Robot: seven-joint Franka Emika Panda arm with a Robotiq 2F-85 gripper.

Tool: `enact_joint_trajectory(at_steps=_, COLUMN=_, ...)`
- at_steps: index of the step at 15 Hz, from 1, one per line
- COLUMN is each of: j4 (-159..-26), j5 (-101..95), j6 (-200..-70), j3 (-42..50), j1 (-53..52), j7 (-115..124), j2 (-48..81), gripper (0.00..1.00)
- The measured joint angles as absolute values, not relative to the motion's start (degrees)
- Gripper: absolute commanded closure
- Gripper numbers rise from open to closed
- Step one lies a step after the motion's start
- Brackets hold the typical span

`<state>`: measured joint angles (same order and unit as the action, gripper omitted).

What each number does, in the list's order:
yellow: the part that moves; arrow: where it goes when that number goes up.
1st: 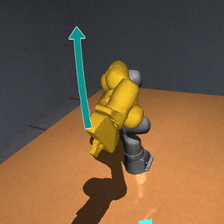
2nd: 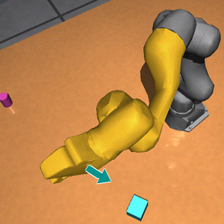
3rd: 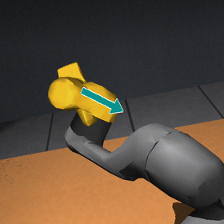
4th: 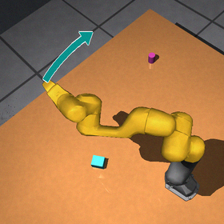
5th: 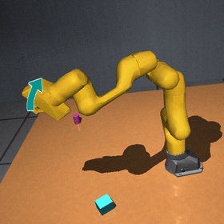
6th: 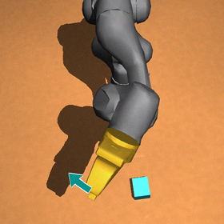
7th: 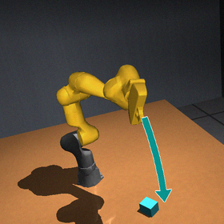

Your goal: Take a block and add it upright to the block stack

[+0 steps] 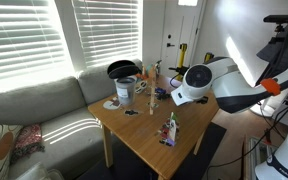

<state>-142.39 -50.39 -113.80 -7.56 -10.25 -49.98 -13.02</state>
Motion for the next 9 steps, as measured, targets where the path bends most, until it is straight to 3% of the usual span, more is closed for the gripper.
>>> enact_joint_trajectory(at_steps=9, j4=-142.4, j5=-53.5, j6=-114.3, j3=-7.6, j1=-10.3, j7=-45.7, j2=-10.8, gripper=0.35)
